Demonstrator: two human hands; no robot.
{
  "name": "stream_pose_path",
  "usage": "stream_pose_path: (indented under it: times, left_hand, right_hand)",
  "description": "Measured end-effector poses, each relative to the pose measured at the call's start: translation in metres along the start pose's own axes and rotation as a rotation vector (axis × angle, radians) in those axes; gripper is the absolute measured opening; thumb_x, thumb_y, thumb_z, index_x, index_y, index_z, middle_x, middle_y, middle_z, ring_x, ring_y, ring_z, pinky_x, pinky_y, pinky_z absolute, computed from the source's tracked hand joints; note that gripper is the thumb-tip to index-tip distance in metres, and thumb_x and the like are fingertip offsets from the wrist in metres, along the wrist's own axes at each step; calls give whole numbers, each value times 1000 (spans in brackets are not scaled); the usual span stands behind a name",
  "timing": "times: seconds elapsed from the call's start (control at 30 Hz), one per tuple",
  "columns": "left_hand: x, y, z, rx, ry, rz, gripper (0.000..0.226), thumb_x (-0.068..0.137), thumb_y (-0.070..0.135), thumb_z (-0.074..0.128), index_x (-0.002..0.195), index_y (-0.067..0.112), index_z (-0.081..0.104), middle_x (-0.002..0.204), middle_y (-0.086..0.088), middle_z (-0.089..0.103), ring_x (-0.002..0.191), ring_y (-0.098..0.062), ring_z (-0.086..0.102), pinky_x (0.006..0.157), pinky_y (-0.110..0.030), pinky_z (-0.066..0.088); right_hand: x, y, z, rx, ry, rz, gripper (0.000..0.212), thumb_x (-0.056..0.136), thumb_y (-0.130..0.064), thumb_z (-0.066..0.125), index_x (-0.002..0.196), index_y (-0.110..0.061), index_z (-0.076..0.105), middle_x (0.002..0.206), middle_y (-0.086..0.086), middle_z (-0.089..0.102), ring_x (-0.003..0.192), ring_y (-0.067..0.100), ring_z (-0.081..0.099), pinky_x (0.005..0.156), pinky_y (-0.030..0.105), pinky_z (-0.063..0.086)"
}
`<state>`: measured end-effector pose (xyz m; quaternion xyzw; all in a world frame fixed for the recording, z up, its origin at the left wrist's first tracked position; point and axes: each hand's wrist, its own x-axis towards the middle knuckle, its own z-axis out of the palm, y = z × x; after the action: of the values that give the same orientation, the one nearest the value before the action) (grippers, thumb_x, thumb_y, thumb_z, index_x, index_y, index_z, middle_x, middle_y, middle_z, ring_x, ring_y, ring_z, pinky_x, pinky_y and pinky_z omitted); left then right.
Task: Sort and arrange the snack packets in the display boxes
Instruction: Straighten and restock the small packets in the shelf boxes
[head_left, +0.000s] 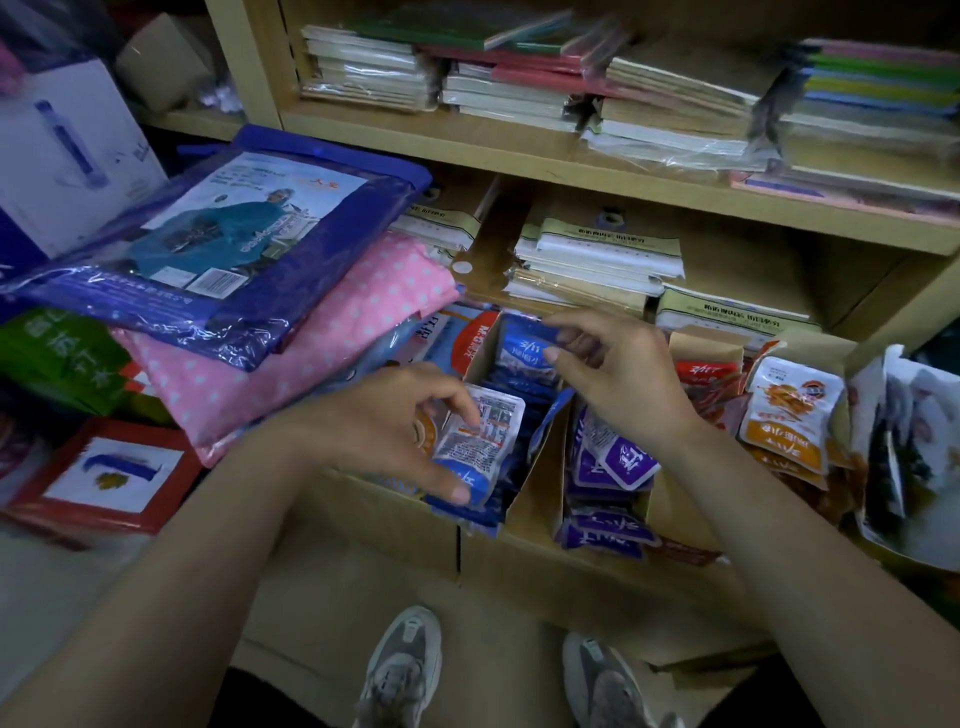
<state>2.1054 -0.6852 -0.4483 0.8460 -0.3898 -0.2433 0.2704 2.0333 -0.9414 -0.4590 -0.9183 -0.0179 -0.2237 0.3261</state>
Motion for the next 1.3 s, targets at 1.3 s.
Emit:
stream_pose_path:
  times: [1.3]
  left_hand:
    - [69, -6, 22, 30, 574, 248, 19, 89, 18, 76, 106, 25, 80, 117, 6, 70, 104, -6, 64, 94, -38, 53]
  right_hand:
    - [18, -9, -15, 530, 199, 214, 28, 92, -9, 70, 119, -10, 70, 111, -1, 75, 102, 12, 72, 90, 41, 59]
